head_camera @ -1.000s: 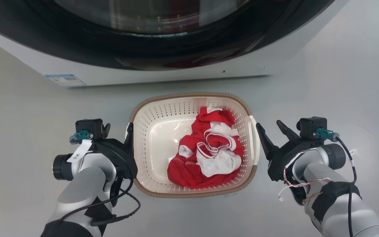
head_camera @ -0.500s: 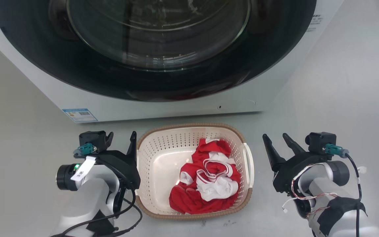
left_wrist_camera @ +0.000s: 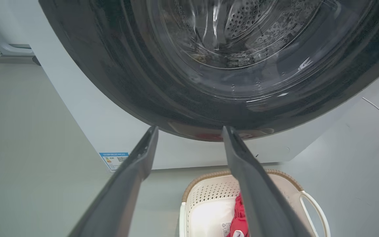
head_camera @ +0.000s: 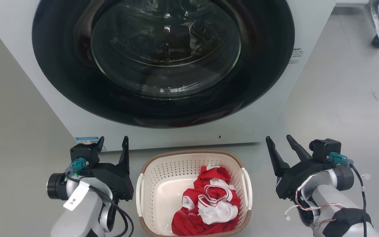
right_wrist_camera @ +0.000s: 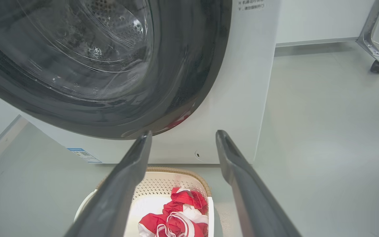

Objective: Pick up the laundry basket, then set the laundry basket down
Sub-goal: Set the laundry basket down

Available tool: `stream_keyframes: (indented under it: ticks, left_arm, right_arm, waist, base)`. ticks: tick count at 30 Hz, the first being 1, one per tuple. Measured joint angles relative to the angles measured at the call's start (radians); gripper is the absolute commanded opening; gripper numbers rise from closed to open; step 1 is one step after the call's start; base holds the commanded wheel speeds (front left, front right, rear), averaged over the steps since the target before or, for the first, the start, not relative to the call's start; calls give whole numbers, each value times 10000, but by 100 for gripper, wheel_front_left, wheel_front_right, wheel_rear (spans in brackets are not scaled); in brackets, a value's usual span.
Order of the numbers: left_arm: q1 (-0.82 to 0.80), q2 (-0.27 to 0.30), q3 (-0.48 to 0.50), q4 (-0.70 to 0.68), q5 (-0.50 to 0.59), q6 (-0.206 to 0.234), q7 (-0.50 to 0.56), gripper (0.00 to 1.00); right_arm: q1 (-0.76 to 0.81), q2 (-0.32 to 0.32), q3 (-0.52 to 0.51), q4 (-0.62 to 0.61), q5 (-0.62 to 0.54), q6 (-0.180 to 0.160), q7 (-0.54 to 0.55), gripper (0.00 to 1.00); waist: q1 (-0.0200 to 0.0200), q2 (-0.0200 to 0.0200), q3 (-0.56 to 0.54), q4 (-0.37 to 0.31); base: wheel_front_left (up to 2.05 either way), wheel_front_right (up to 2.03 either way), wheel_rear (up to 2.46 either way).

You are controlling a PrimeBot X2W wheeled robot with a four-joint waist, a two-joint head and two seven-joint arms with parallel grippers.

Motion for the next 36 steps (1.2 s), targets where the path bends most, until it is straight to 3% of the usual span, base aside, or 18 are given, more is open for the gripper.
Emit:
stream_keyframes:
  ticks: [20, 36]
  left_arm:
    - [3203, 731, 479, -4660, 1348, 671, -2, 100]
    - [5496, 830, 1438, -6773, 1891, 769, -2, 100]
  right_arm:
    - [2399, -708, -1003, -3358, -1277, -1172, -2, 100]
    - [4666, -930, -1856, -5567, -1925, -1655, -2, 100]
  waist:
    - [0, 0, -1357, -37]
    - [1, 1, -1940, -199]
  base:
    - [0, 0, 0]
    - [0, 0, 0]
